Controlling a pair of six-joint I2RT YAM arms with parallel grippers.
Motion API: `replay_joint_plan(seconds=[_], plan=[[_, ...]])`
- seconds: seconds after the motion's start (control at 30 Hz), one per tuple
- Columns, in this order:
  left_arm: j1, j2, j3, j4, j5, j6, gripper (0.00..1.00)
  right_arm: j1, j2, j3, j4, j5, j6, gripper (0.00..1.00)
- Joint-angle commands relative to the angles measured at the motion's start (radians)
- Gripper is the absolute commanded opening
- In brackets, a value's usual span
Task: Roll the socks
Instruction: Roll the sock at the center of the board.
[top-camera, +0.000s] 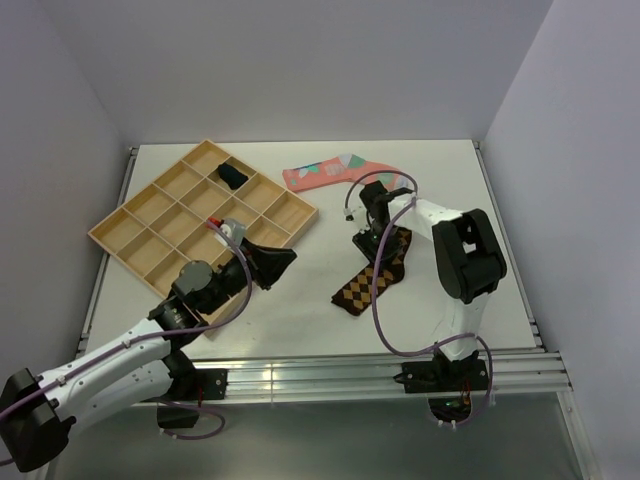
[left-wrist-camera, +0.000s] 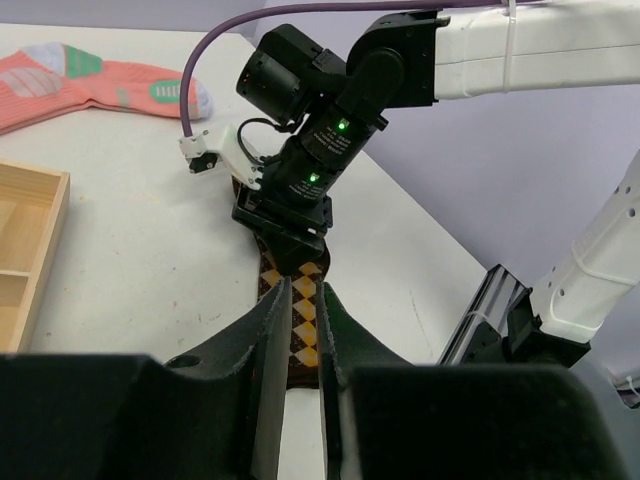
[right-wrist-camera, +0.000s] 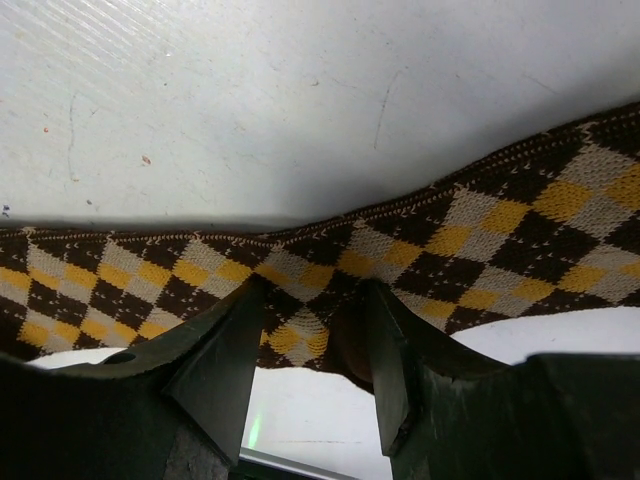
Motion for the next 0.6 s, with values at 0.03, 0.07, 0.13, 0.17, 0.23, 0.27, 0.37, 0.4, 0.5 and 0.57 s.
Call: replay_joint_plan(seconds=[0.03,0.07,0.13,0.17,0.23,0.27,0.37,0.4,0.5,0.57], plan=[[0.002,-0.021,0.046,-0.004,-0.026,0.034,0.22,0.013,0.043,0.020,0.053,-0.029,-0.066,0.52],[0.002,-0.021,0.046,-0.004,-0.028,0.034,0.22,0.025,0.048,0.021,0.058,-0.035,-0.071,0.52],[0.002,-0.013,0.048,-0.002,-0.028,0.034,0.22,0.037,0.052,0.034,0.063,-0.055,-0.078,0.52],[0.002,-0.010,0.046,0.004,-0.028,0.033,0.22,0.047,0.058,0.040,0.069,-0.051,-0.074,0.52],[0.002,0.004,0.046,0.007,-0.026,0.027,0.22,0.077,0.075,0.064,0.070,-0.055,-0.074,0.52],[0.002,0.008,0.048,0.010,-0.023,0.023,0.22,0.088,0.083,0.073,0.072,-0.060,-0.072,0.52],[0.002,0.015,0.045,0.013,-0.023,0.019,0.21,0.126,0.106,0.096,0.078,-0.064,-0.074,0.52],[0.001,0.013,0.043,0.010,-0.024,0.019,0.21,0.137,0.109,0.103,0.079,-0.064,-0.077,0.52],[0.002,0.005,0.034,0.010,-0.028,0.016,0.22,0.165,0.123,0.127,0.090,-0.057,-0.078,0.53],[0.001,0.002,0.029,0.013,-0.029,0.014,0.22,0.166,0.131,0.135,0.101,-0.061,-0.095,0.52]])
